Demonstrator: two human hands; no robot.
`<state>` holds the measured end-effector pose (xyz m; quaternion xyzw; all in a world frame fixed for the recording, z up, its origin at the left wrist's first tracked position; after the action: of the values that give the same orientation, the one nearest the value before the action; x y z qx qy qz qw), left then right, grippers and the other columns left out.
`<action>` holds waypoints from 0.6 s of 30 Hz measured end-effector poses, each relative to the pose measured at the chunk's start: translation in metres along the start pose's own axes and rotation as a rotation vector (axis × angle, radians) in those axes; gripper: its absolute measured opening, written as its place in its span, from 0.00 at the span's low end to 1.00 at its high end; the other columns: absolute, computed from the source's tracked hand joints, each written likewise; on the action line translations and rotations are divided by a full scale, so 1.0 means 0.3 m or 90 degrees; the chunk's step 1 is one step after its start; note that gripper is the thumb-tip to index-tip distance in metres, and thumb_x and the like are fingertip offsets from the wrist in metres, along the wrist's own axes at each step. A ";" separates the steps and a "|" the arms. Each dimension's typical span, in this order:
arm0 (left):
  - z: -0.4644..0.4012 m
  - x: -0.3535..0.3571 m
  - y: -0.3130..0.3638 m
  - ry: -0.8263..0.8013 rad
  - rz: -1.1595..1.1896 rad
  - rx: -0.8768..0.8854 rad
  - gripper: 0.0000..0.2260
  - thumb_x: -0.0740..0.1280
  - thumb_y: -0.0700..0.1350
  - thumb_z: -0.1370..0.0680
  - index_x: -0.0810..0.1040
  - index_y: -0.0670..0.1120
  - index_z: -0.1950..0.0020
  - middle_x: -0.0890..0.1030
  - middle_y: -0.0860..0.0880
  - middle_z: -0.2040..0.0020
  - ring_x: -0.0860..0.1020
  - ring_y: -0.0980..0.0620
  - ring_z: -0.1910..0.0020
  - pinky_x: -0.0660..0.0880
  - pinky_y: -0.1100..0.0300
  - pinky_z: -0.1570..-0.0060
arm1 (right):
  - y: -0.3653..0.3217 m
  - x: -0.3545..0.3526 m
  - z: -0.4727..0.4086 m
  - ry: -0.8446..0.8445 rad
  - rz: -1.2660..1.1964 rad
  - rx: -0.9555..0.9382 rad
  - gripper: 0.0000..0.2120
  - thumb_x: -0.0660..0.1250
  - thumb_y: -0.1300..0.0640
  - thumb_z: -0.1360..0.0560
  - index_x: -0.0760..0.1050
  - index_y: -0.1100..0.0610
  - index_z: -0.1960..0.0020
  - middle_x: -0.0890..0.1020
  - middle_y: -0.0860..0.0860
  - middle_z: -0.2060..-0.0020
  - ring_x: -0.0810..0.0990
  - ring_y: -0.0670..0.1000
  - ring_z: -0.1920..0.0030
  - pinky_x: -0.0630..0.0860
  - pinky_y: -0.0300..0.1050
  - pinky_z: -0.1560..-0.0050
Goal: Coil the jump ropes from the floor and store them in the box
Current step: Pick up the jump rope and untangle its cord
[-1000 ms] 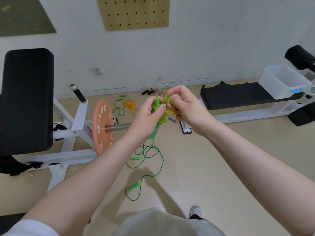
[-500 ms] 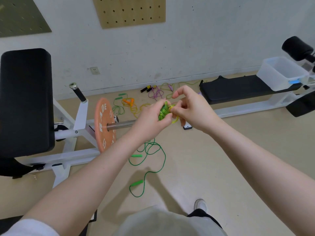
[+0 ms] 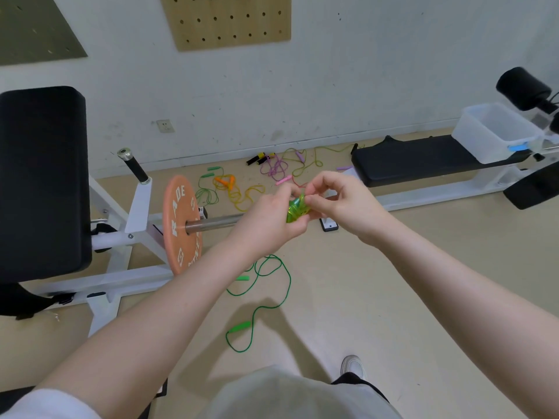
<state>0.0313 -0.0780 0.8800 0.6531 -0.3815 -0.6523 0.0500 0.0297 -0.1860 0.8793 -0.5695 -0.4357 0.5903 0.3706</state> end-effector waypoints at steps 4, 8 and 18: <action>-0.003 0.013 -0.030 -0.048 0.033 -0.034 0.20 0.67 0.49 0.26 0.67 0.47 0.37 0.78 0.47 0.48 0.76 0.47 0.53 0.68 0.58 0.58 | -0.002 0.012 0.005 -0.071 0.058 -0.001 0.07 0.67 0.63 0.26 0.76 0.57 0.63 0.78 0.48 0.61 0.85 0.54 0.60 0.79 0.42 0.54; -0.006 0.042 -0.027 -0.133 -0.057 -0.022 0.20 0.66 0.50 0.25 0.66 0.49 0.36 0.74 0.50 0.55 0.74 0.49 0.57 0.65 0.59 0.61 | -0.017 0.022 -0.010 -0.132 0.257 0.001 0.07 0.64 0.59 0.23 0.75 0.58 0.59 0.74 0.45 0.67 0.76 0.40 0.73 0.68 0.28 0.72; 0.000 0.072 -0.117 -0.118 -0.201 -0.049 0.12 0.59 0.52 0.21 0.64 0.45 0.57 0.72 0.45 0.63 0.75 0.41 0.59 0.67 0.56 0.65 | 0.004 0.020 -0.052 -0.163 0.169 0.204 0.11 0.57 0.57 0.22 0.71 0.58 0.61 0.71 0.56 0.64 0.69 0.47 0.72 0.59 0.42 0.69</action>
<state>0.0434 -0.0655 0.8427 0.6398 -0.2516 -0.7235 -0.0632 0.0449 -0.1794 0.8764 -0.4761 -0.3013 0.7628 0.3175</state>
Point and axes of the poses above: each hand's wrist, its own z-axis away from the middle knuckle, its own x-axis out of the palm, y = z × x, the point moved 8 cm from there along -z, towards the middle knuckle
